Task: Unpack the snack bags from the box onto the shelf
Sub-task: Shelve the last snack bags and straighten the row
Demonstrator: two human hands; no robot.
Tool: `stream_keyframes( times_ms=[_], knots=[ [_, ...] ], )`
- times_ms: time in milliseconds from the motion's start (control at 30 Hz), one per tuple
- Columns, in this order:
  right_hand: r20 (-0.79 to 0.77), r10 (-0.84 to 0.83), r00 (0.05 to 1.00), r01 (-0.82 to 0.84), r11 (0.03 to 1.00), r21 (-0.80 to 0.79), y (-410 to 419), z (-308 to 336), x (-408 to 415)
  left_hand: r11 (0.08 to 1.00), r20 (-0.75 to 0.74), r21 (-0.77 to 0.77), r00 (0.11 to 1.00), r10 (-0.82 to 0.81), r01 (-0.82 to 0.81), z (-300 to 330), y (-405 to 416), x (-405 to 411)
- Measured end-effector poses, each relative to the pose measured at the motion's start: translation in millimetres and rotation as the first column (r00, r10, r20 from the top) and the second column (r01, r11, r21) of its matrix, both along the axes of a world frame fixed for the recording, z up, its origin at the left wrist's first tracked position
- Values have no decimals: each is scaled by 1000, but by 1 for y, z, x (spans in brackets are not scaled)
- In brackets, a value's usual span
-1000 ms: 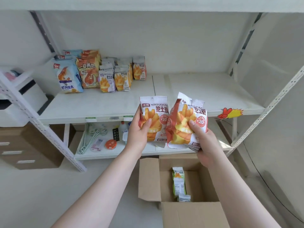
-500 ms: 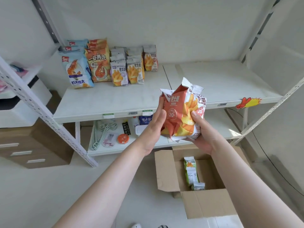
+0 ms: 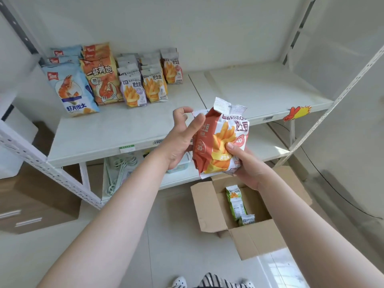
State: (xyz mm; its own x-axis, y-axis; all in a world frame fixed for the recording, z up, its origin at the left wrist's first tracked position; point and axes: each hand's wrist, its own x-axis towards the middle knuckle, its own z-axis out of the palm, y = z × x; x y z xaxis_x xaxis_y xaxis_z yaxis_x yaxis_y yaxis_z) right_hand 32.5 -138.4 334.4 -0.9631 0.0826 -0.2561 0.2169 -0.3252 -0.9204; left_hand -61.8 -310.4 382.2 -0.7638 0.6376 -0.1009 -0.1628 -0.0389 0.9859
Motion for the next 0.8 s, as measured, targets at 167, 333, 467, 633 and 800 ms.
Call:
stream_keyframes(
  times_ms=[167, 333, 467, 633, 800],
  knots=[
    [-38, -9, 999, 14, 992, 123, -9, -3, -10, 998, 93, -57, 996, -9, 14, 17, 7, -8],
    [-105, -15, 994, 34, 983, 180, -20, 0, -14, 987, 294, -68, 943, 157, -144, 18, 8, -17],
    [-128, 27, 991, -4, 984, 181, -30, -1, -20, 973, 458, -13, 864, 209, -229, 16, 8, -23],
    [-101, 15, 995, 1, 987, 158, -36, -8, -29, 964, 454, -18, 857, 246, -267, 13, 7, -31],
    [-96, -96, 991, 103, 992, 71, -20, -15, -43, 993, 256, 84, 965, 60, -84, 19, 7, -44]
  ],
)
